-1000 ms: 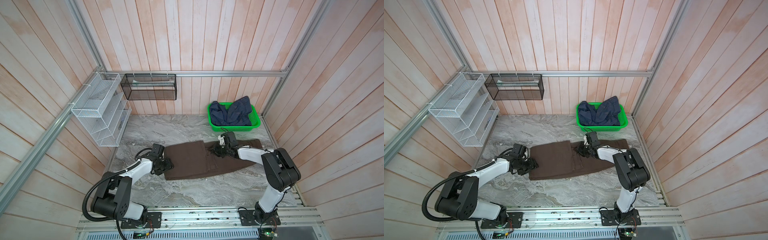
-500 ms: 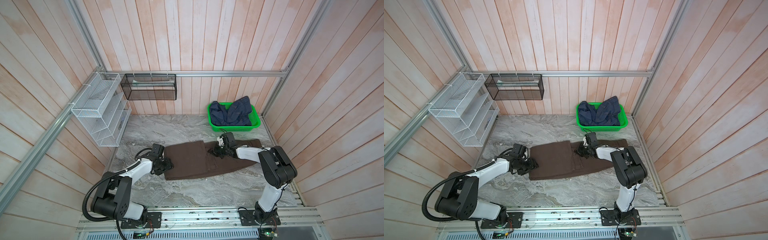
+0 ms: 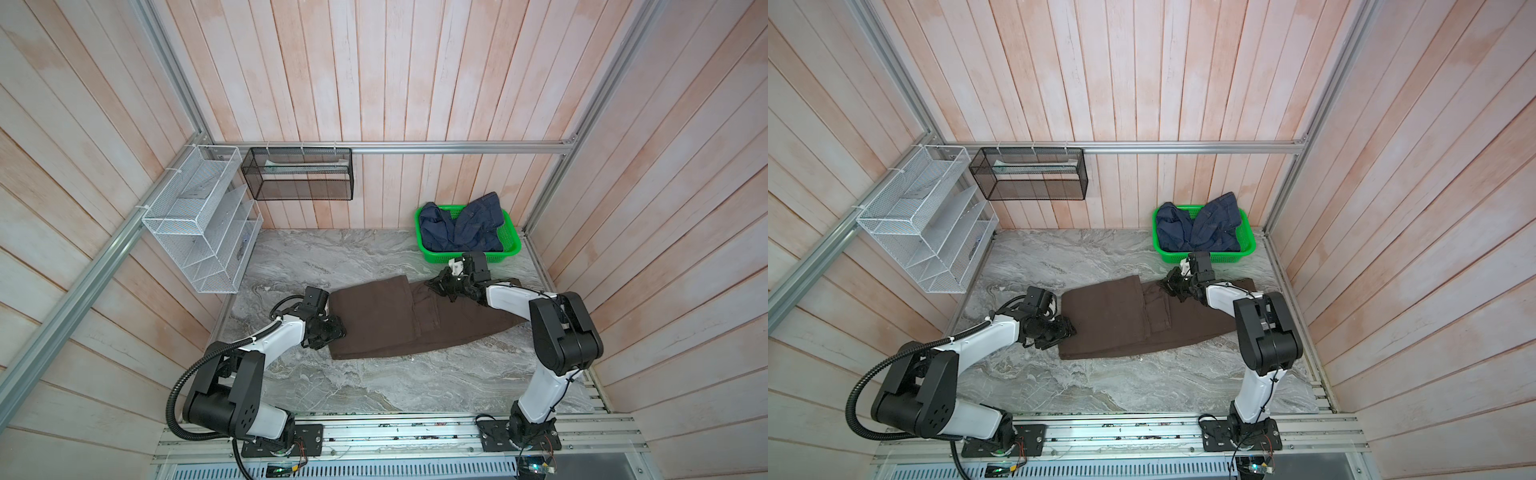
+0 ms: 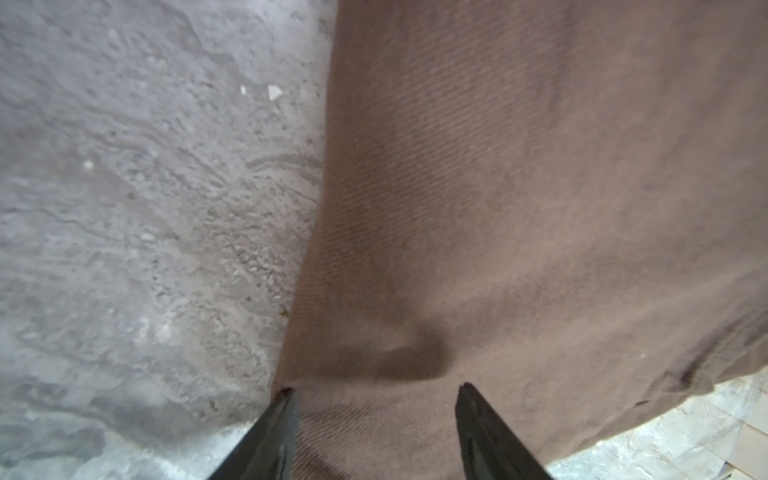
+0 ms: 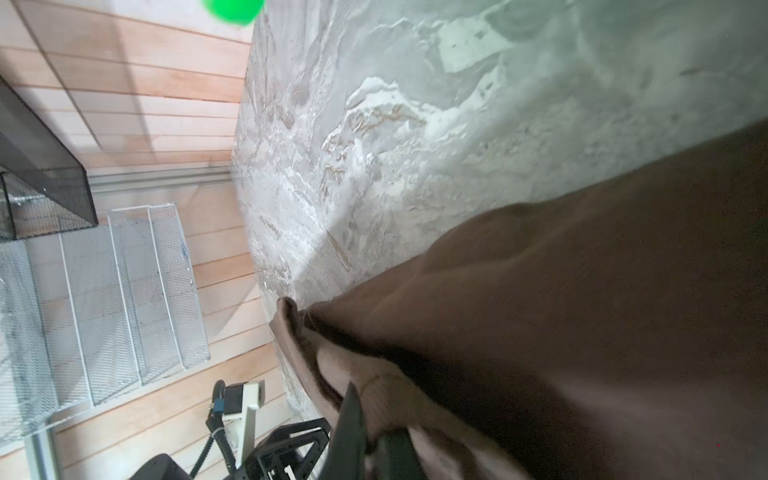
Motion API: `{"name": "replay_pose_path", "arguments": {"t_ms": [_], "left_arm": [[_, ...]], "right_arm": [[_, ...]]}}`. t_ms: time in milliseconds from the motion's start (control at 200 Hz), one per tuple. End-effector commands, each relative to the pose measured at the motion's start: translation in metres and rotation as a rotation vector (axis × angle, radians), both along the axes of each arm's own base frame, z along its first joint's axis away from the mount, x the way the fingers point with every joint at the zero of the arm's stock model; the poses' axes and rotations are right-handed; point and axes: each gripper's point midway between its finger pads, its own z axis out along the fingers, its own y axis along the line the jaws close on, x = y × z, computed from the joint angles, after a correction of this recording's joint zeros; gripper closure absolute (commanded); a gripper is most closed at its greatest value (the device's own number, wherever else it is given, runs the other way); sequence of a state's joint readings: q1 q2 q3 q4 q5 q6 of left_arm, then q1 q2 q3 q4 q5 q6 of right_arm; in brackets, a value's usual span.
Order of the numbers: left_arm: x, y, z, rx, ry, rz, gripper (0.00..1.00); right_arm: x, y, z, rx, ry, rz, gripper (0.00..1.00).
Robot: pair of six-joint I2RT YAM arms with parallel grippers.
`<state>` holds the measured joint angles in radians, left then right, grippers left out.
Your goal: Fold and stack the trousers
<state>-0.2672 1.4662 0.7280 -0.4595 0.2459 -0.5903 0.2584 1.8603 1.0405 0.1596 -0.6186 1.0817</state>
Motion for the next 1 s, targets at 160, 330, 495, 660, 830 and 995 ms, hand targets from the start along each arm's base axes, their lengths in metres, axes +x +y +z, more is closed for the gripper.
{"name": "replay_pose_path", "arguments": {"t_ms": [160,330,495,660,830,995], "left_arm": [[-0.012,0.019,-0.015,0.096,0.056,0.010,0.34],[-0.006,0.020,0.001,0.073,0.004,0.024,0.27],[0.006,0.020,0.017,-0.028,-0.062,0.046,0.24],[0.017,0.010,0.011,-0.120,-0.060,0.002,0.24],[0.024,-0.007,0.000,-0.206,-0.036,-0.052,0.25],[0.024,-0.014,-0.009,-0.244,-0.014,-0.081,0.34]], "right_arm": [[0.017,-0.006,-0.021,0.093,0.093,-0.061,0.85],[0.013,-0.019,-0.006,-0.027,0.039,-0.037,0.55],[-0.003,-0.030,0.008,-0.108,-0.005,-0.020,0.54],[-0.022,-0.038,0.011,-0.149,-0.014,-0.007,0.54],[-0.034,-0.046,0.013,-0.173,-0.019,0.003,0.56],[-0.040,-0.056,0.017,-0.190,-0.028,-0.009,0.57]]}}
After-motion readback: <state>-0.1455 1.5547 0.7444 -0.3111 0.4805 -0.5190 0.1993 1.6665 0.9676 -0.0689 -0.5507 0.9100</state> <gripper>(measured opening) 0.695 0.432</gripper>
